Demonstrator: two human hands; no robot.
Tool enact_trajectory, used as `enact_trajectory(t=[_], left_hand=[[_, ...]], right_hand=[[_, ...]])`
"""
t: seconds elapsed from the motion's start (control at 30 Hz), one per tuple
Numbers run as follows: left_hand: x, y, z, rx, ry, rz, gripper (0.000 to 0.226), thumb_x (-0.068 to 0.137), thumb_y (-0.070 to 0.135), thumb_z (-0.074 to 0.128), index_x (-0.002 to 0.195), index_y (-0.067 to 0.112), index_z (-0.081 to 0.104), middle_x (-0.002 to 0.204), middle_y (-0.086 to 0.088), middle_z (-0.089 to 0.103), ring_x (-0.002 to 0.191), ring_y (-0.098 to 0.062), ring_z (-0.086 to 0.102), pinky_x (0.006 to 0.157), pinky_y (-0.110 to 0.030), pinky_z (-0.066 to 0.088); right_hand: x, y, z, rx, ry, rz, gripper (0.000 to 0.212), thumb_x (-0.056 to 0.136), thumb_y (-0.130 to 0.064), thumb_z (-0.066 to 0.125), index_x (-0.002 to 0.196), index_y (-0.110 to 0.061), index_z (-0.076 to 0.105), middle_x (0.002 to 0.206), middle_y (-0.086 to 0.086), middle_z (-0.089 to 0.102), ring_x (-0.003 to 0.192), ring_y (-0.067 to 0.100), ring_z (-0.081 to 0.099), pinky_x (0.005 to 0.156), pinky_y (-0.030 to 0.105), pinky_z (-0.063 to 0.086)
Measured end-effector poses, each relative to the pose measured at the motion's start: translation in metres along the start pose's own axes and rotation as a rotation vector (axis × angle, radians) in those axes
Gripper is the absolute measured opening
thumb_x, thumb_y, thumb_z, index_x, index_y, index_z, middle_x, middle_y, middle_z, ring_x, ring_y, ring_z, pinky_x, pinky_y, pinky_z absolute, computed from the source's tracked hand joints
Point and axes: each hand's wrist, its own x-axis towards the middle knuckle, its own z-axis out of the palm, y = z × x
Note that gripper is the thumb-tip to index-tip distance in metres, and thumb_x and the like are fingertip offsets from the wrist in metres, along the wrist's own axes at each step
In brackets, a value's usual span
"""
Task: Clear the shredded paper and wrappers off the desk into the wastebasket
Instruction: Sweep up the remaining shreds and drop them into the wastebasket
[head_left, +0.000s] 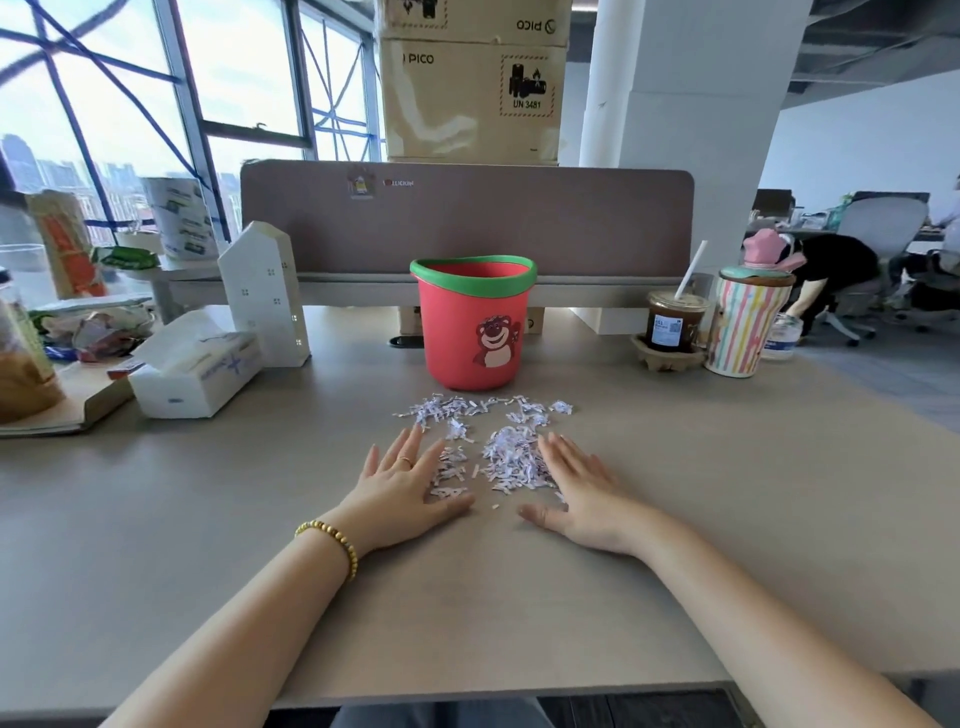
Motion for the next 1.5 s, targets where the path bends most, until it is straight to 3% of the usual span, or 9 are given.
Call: enact_trajectory(t=[0.13, 0.53, 0.63, 0.73, 0.83, 0.97, 1.07, 1.2, 1.5], left_hand=[[0.016, 0.008, 0.004, 0.055, -0.002, -0.058, 0.081, 0.084, 0.072, 0.021, 0.148, 0.03, -0.006, 0.158, -0.003, -0.017, 0.145, -0.015, -0.017, 0.119, -0.045, -0.01], [0.082, 0.007, 0.004, -0.03, 0.087, -0.102, 0.078, 0.087, 0.068, 0.022, 0.149, 0.025, 0.0, 0.159, -0.006, -0.007, 0.147, -0.019, -0.01, 0.12, -0.045, -0.007], [0.1, 0.002, 0.0, -0.134, 0.211, -0.151, 0.073, 0.089, 0.064, 0.021, 0.148, 0.023, 0.012, 0.159, -0.007, 0.002, 0.148, -0.021, -0.003, 0.119, -0.047, -0.006], [0.117, -0.009, -0.004, -0.177, 0.293, -0.27, 0.065, 0.093, 0.057, 0.02, 0.145, 0.019, 0.022, 0.159, -0.01, 0.008, 0.148, -0.024, 0.002, 0.12, -0.048, -0.003], [0.133, -0.015, -0.004, -0.191, 0.236, -0.261, 0.063, 0.093, 0.056, 0.021, 0.145, 0.019, 0.022, 0.159, -0.011, 0.007, 0.147, -0.024, 0.003, 0.121, -0.047, 0.002], [0.149, -0.013, -0.004, -0.188, 0.153, -0.168, 0.062, 0.094, 0.054, 0.022, 0.144, 0.018, 0.027, 0.156, -0.008, 0.021, 0.146, -0.02, 0.016, 0.12, -0.039, 0.011], [0.15, -0.01, -0.007, -0.199, 0.158, -0.135, 0.055, 0.096, 0.048, 0.024, 0.138, 0.015, 0.038, 0.149, -0.005, 0.037, 0.139, -0.02, 0.031, 0.115, -0.035, 0.023], [0.144, -0.006, -0.01, -0.258, 0.14, -0.072, 0.042, 0.097, 0.034, 0.027, 0.133, 0.018, 0.043, 0.145, -0.005, 0.042, 0.132, -0.022, 0.039, 0.107, -0.034, 0.033], [0.129, -0.001, -0.008, -0.204, 0.029, 0.055, 0.048, 0.097, 0.025, 0.025, 0.145, 0.027, 0.027, 0.154, 0.005, 0.028, 0.141, -0.014, 0.027, 0.114, -0.027, 0.023]], right_hand=[[0.019, -0.01, 0.003, -0.062, 0.064, 0.05, 0.079, 0.092, -0.06, 0.023, 0.147, -0.019, -0.016, 0.157, 0.0, -0.022, 0.144, 0.011, -0.022, 0.119, 0.041, -0.01], [0.092, -0.007, -0.004, 0.049, 0.209, 0.053, 0.07, 0.096, -0.053, 0.023, 0.149, -0.016, -0.005, 0.16, 0.001, -0.008, 0.147, 0.012, -0.012, 0.12, 0.041, -0.009], [0.104, -0.002, -0.01, 0.191, 0.417, 0.002, 0.062, 0.097, -0.049, 0.024, 0.149, -0.016, 0.014, 0.16, 0.0, 0.012, 0.147, 0.01, 0.002, 0.121, 0.04, -0.003], [0.12, 0.01, -0.015, 0.199, 0.596, 0.173, 0.056, 0.099, -0.043, 0.021, 0.145, -0.012, 0.028, 0.155, 0.004, 0.027, 0.146, 0.016, 0.015, 0.121, 0.042, 0.008], [0.138, 0.019, -0.016, 0.225, 0.49, 0.329, 0.058, 0.098, -0.046, 0.017, 0.137, -0.008, 0.037, 0.147, 0.011, 0.038, 0.139, 0.026, 0.03, 0.117, 0.046, 0.02], [0.153, 0.019, -0.016, 0.277, 0.346, 0.294, 0.056, 0.099, -0.042, 0.014, 0.13, -0.004, 0.041, 0.137, 0.014, 0.047, 0.131, 0.028, 0.039, 0.114, 0.044, 0.025], [0.155, 0.012, -0.02, 0.234, 0.274, 0.202, 0.044, 0.102, -0.026, 0.017, 0.136, -0.007, 0.036, 0.145, 0.011, 0.04, 0.137, 0.024, 0.033, 0.116, 0.042, 0.022], [0.156, 0.008, -0.025, 0.257, 0.201, 0.095, 0.048, 0.102, -0.026, 0.013, 0.146, -0.012, 0.026, 0.156, 0.0, 0.025, 0.145, 0.012, 0.018, 0.121, 0.034, 0.011], [0.145, 0.003, -0.023, 0.246, 0.101, -0.055, 0.046, 0.102, -0.026, 0.015, 0.146, -0.021, 0.028, 0.156, -0.006, 0.024, 0.145, 0.007, 0.017, 0.118, 0.025, 0.008]])
